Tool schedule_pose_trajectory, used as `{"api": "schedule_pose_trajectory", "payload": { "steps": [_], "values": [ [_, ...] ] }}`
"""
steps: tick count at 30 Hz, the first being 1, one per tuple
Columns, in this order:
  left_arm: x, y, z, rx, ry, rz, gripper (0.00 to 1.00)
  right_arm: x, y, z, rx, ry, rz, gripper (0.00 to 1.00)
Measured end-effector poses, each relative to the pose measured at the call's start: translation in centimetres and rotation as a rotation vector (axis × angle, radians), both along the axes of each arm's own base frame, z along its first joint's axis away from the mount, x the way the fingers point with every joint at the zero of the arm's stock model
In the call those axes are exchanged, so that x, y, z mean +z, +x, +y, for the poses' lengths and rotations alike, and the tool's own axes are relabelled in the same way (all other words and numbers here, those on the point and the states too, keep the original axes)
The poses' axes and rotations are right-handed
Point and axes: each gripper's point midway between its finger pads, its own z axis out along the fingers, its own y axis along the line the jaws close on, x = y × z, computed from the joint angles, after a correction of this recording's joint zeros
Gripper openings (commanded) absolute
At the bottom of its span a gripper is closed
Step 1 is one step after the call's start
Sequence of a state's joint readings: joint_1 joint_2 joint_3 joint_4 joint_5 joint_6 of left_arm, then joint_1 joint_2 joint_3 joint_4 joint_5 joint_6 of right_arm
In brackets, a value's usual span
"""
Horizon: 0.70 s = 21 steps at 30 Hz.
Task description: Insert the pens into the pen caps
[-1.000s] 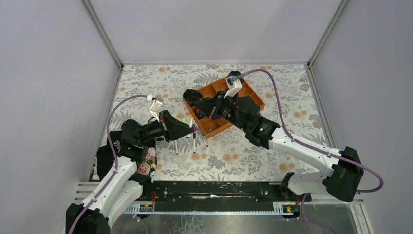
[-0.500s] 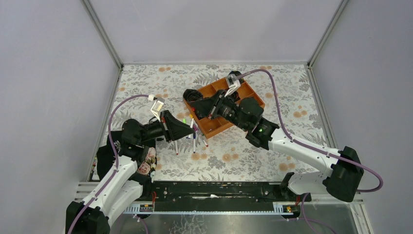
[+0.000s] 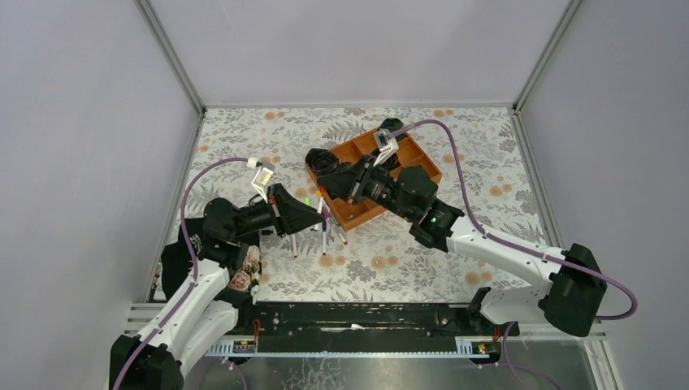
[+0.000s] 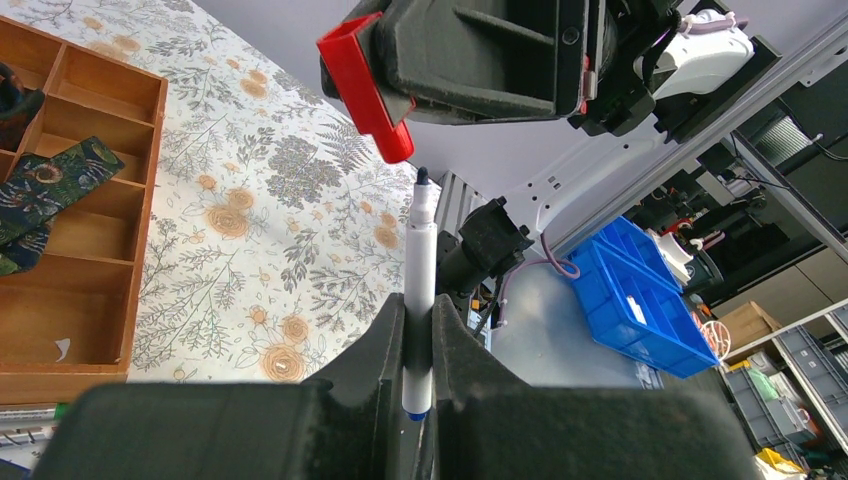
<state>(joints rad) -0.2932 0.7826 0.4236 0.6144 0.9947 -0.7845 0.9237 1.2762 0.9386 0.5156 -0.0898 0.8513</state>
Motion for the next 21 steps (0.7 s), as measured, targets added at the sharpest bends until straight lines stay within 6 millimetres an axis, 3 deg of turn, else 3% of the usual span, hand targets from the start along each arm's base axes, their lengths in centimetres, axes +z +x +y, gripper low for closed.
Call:
{"api": "schedule_pose_trajectory", "payload": {
  "steps": [21],
  "values": [
    [-0.07, 0.25, 0.0, 0.01, -0.001, 0.005, 0.0, 0.15, -0.67, -0.09, 0.026, 0.024, 0.012, 0.0]
  ]
}}
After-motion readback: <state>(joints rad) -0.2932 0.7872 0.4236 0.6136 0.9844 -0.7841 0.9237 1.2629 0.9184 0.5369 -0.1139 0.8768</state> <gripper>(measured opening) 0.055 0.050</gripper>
